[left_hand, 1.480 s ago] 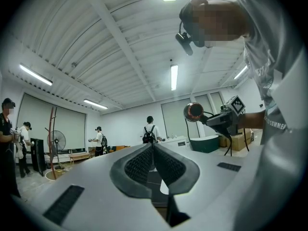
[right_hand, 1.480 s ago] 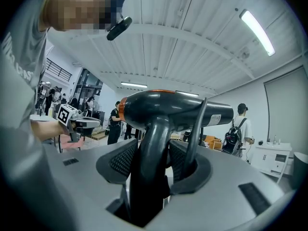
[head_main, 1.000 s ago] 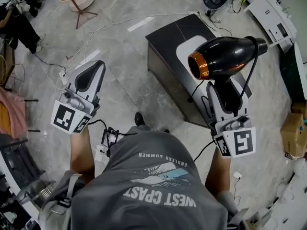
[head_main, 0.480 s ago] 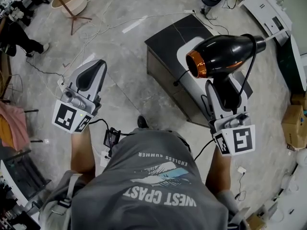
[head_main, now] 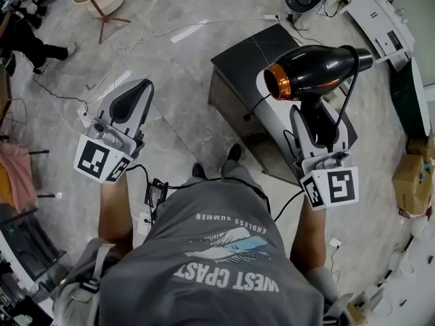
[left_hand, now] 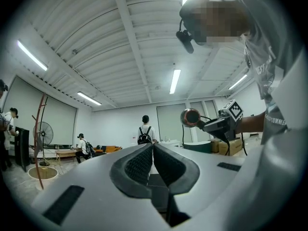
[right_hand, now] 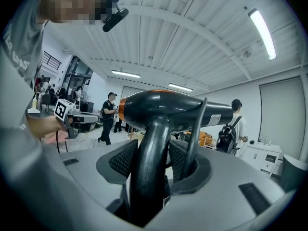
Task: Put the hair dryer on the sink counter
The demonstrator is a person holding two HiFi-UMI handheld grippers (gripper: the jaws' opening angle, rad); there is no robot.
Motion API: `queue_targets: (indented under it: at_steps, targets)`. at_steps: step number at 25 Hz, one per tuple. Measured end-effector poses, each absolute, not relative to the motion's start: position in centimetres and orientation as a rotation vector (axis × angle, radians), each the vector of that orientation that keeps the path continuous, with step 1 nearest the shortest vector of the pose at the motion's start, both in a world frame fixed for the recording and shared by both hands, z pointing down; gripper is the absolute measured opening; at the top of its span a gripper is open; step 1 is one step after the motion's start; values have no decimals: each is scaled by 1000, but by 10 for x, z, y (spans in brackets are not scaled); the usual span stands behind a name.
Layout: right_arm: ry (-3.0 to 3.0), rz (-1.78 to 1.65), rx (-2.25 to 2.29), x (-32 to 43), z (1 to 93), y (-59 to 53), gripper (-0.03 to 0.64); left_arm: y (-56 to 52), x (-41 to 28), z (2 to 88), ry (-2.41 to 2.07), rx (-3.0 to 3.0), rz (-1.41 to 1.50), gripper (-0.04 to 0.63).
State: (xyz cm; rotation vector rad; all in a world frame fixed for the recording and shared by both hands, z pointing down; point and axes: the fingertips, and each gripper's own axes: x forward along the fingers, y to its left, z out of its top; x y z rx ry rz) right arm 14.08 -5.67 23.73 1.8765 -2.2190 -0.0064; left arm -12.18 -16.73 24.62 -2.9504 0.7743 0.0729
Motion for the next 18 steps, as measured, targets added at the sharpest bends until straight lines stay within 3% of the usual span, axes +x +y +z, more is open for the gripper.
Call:
queue_targets:
  at_steps: [18]
  targets:
    - [-2210,124,1799,172,310,-142,219,-217,-118,282,956,-2960,15,25]
